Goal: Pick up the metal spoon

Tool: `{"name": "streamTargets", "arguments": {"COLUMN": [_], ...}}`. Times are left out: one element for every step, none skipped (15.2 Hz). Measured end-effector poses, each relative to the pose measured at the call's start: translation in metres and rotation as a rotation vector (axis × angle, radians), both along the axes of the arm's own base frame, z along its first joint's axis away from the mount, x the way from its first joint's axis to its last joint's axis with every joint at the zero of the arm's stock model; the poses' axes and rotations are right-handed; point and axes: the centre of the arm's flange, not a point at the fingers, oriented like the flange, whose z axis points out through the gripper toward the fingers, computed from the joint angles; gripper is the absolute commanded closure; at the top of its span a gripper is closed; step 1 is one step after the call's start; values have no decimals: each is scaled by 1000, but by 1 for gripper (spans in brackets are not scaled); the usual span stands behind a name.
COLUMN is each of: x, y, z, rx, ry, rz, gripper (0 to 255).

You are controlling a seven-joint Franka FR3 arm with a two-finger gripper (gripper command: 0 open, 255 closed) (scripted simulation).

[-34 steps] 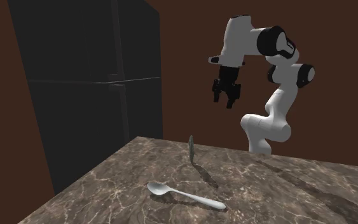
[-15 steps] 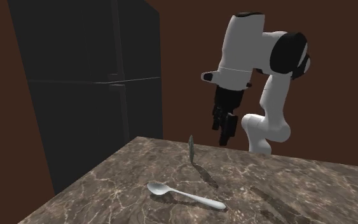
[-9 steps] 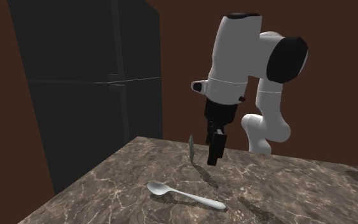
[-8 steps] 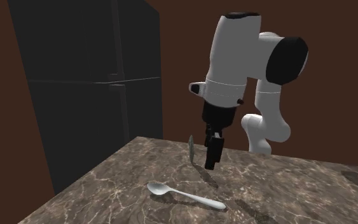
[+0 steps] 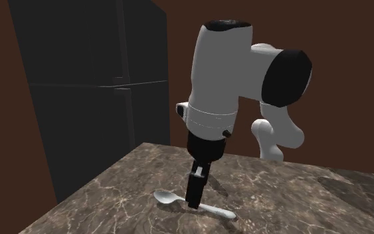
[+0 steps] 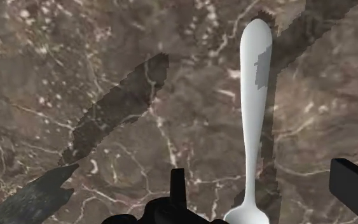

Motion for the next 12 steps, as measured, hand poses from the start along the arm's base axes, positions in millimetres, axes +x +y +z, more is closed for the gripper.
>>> {"name": "streamTargets", "arguments": {"x": [1,2,2,3,3,3,3,3,3,3,3,3], "y": [-1,-1,-1,-1,0,0,1,1,2,2,2,2], "z": [-5,-11,-16,-21,-27,-30,-33,-34,-33,-33,-34,-34], "rx": [-1,-1,-1,-1,-1,-1,-1,-1,1,1,0,0], "ry": [0,0,0,-1,0,0,-1,-1,-4,-4,-4,-4], "rz": [-3,-5,-5,-6,-6,-6,-6,-6,-5,-5,-5,-5], "gripper": [0,0,0,0,0,0,255,255,255,255,255,255]}}
